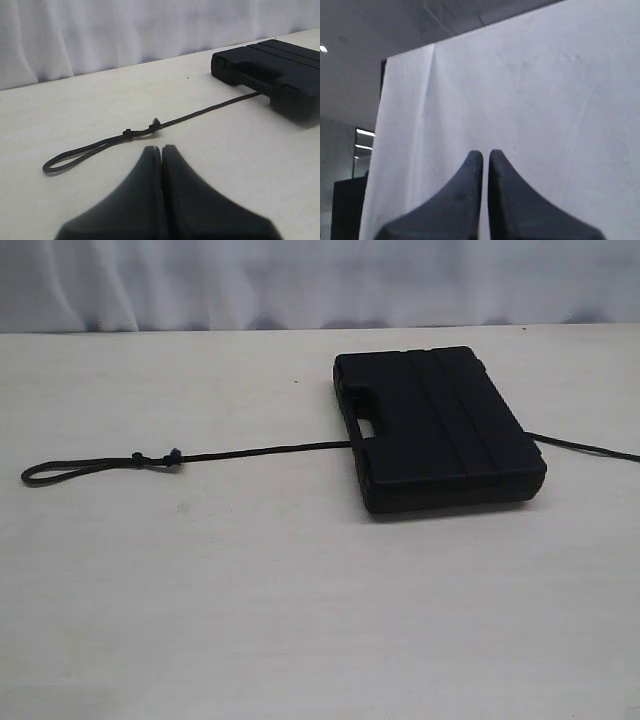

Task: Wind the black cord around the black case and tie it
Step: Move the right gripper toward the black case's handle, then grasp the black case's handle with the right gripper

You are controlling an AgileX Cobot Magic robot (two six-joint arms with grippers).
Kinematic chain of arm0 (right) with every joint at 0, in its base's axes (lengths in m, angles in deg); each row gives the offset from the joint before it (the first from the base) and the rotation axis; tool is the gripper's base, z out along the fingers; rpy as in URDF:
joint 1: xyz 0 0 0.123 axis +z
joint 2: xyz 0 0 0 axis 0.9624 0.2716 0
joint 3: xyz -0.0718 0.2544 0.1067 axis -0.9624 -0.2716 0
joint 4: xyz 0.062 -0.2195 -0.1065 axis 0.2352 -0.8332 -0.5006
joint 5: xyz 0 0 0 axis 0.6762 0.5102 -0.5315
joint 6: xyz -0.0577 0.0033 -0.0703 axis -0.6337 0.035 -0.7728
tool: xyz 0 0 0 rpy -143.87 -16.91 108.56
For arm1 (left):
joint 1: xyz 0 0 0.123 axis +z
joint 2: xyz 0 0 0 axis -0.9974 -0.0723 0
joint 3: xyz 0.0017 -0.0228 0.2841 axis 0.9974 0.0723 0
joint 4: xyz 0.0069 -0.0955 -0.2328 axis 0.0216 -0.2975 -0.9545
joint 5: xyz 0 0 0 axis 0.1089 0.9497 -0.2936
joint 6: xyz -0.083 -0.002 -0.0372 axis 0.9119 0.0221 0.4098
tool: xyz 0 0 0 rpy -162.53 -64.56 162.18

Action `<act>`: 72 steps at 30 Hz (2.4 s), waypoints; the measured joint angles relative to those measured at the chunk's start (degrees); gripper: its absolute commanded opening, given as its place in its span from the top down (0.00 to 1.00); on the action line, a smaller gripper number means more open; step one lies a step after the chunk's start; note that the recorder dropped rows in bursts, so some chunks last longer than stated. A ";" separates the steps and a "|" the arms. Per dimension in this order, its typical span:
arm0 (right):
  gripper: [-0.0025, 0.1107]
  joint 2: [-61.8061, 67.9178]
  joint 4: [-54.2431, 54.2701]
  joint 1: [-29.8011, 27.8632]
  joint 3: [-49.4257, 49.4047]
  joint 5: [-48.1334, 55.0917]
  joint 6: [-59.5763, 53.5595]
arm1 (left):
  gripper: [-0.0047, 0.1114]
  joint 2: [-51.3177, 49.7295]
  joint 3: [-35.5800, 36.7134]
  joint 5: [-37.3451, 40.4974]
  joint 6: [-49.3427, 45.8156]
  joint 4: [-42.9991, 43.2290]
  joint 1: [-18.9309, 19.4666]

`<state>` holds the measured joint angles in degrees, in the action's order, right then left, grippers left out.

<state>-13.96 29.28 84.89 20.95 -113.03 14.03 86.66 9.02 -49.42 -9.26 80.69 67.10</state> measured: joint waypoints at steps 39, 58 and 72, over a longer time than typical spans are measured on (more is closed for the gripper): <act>0.53 94.24 27.98 10.73 70.30 74.18 -32.20 | 0.96 0.00 0.00 0.00 0.00 0.00 0.00; 0.53 131.54 -4.77 18.74 111.28 94.30 -5.53 | 0.96 0.00 0.00 0.00 0.00 0.00 0.00; 0.60 135.78 -8.68 18.74 111.52 91.44 -2.73 | 0.96 0.00 0.00 0.00 0.00 0.00 0.00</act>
<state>121.82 20.61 103.63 132.47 -21.59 11.30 86.66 9.02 -49.42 -9.26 80.69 67.10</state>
